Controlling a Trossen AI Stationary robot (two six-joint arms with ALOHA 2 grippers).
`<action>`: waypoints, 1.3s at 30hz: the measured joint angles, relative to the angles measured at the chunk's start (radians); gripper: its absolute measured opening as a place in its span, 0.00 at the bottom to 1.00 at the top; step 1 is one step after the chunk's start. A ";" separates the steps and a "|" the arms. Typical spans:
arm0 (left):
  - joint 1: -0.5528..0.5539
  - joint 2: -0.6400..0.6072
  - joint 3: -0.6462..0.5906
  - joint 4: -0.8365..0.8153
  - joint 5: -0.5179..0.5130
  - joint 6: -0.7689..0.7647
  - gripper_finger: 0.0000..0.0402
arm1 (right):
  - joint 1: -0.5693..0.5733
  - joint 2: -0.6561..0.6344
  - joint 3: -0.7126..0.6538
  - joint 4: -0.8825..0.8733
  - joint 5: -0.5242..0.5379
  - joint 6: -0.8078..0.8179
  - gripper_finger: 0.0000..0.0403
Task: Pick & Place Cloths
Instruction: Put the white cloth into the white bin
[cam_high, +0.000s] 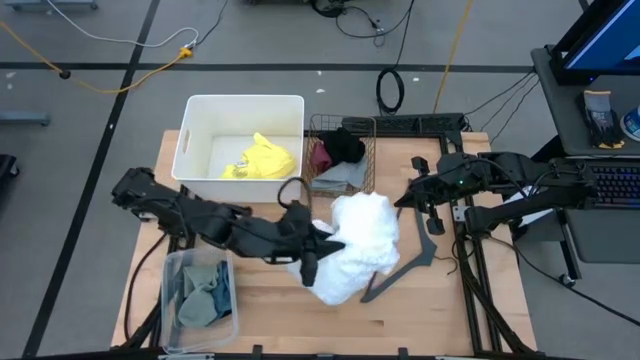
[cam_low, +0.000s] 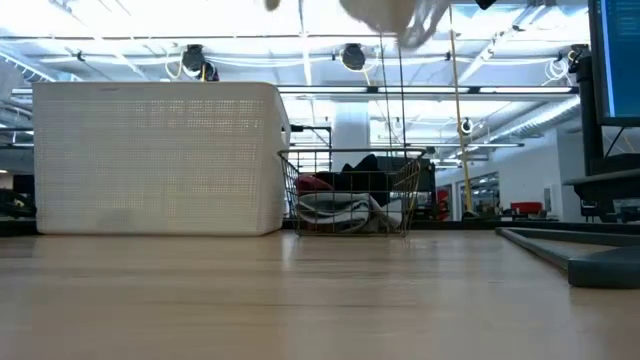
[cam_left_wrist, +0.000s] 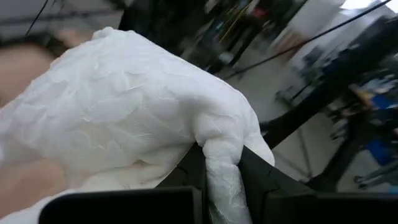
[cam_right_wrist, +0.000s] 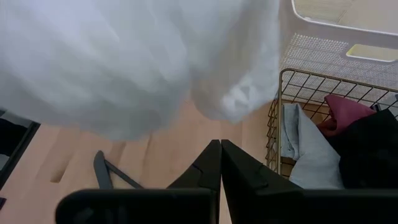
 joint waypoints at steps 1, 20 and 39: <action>-0.002 -0.008 0.000 0.031 0.000 0.027 0.10 | 0.000 0.000 0.000 0.001 0.000 0.000 0.01; -0.004 -0.028 0.001 0.471 0.281 0.370 0.10 | 0.000 0.000 0.000 0.000 0.000 0.000 0.01; -0.001 -0.029 0.001 0.514 -0.181 0.591 0.10 | 0.000 0.000 0.000 0.000 0.000 0.000 0.01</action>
